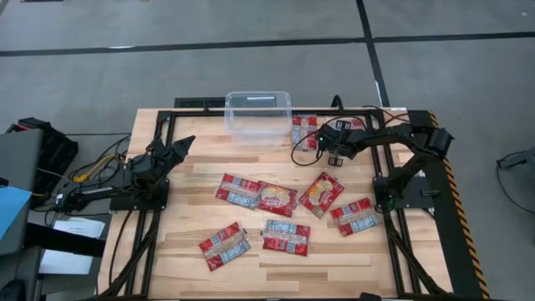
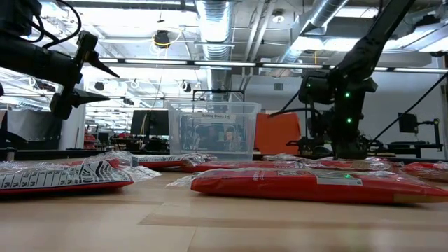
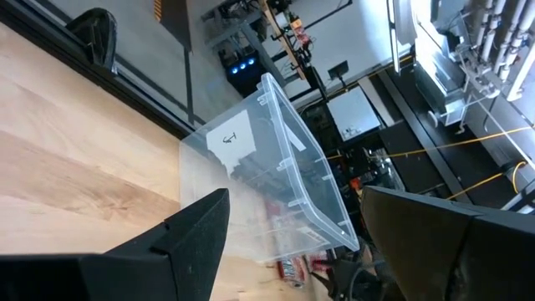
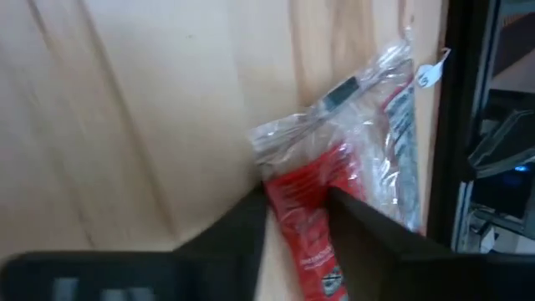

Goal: Sort popcorn bags into baskets
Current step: Put the red popcorn bag into the transparent bin

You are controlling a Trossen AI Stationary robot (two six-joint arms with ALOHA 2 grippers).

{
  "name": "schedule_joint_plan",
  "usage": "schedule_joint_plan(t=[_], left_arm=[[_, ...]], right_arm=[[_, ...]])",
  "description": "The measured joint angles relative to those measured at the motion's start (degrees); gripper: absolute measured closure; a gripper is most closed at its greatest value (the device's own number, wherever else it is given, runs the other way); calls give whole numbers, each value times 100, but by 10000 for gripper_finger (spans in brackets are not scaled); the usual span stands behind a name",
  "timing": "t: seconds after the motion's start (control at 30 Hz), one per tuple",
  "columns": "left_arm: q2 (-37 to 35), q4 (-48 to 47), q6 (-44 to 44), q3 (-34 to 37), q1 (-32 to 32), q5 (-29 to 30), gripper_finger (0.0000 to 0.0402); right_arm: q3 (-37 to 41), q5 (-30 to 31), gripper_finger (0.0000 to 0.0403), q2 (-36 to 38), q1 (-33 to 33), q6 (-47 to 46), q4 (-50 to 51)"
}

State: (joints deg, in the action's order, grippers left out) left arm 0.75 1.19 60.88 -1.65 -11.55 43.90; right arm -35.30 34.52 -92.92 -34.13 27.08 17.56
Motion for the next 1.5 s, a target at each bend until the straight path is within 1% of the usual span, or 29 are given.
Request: schedule_joint_plan(t=[0.1, 0.13, 0.17, 0.27, 0.37, 0.47, 0.63, 0.8, 0.87, 0.9, 0.97, 1.0, 1.07, 1.1, 1.13, 1.2, 1.27, 1.37, 1.43, 1.5], left_arm=[[2, 0, 24, 0, 0, -2, 140], [2, 0, 26, 0, 0, -2, 140], [0, 0, 26, 0, 0, -2, 140], [2, 0, 28, 0, 0, -4, 140], [2, 0, 24, 0, 0, -4, 140], [2, 0, -35, 0, 0, -4, 140], [2, 0, -68, 0, 0, -4, 140], [2, 0, -133, 0, 0, -2, 140], [2, 0, -133, 0, 0, -2, 140], [2, 0, -133, 0, 0, -2, 140], [2, 0, -135, 0, 0, 3, 140], [2, 0, -133, 0, 0, 10, 140], [2, 0, -127, 0, 0, 15, 140], [2, 0, -88, 0, 0, 17, 140], [2, 0, -43, 0, 0, 20, 140], [2, -2, 34, 0, 0, 17, 140], [2, 0, 72, 0, 0, 5, 140], [5, 0, 75, 0, 0, 7, 140], [44, -2, 85, 0, 0, 22, 140], [102, -2, 123, 0, 0, 35, 140]], right_arm=[[-35, -30, 363, -30, 0, -159, 215], [-78, -9, 381, -35, -4, -220, 363], [-132, -15, 388, -42, 10, -285, 501], [-399, -270, 390, 18, 56, -564, 1104], [-735, -918, 397, 233, 171, -908, 1812], [-1083, -1418, 398, 627, 318, -1358, 2190], [-1417, -2107, 399, 1399, 638, -2122, 2680], [-1591, -2659, 400, 2202, 982, -3003, 2848], [-1609, -2652, 400, 2517, 1122, -3347, 2862], [-1613, -2520, 398, 2636, 1202, -3434, 2903], [-1614, -2185, 382, 2789, 1338, -3341, 3135], [-1614, -1937, 367, 2817, 1377, -3297, 3294], [-1613, -1629, 326, 2783, 1340, -3348, 3685], [-1600, -1566, 302, 2750, 1235, -3556, 3868], [-1575, -1558, 276, 2709, 1093, -3855, 3987], [-1451, -1761, 219, 2654, 764, -4357, 4003], [-1245, -2054, 159, 2648, 359, -4637, 3974], [-934, -2217, 79, 2580, -362, -4823, 3666], [-777, -2222, 38, 2487, -854, -4927, 3402], [-684, -2218, 13, 2374, -1281, -4950, 3252]])
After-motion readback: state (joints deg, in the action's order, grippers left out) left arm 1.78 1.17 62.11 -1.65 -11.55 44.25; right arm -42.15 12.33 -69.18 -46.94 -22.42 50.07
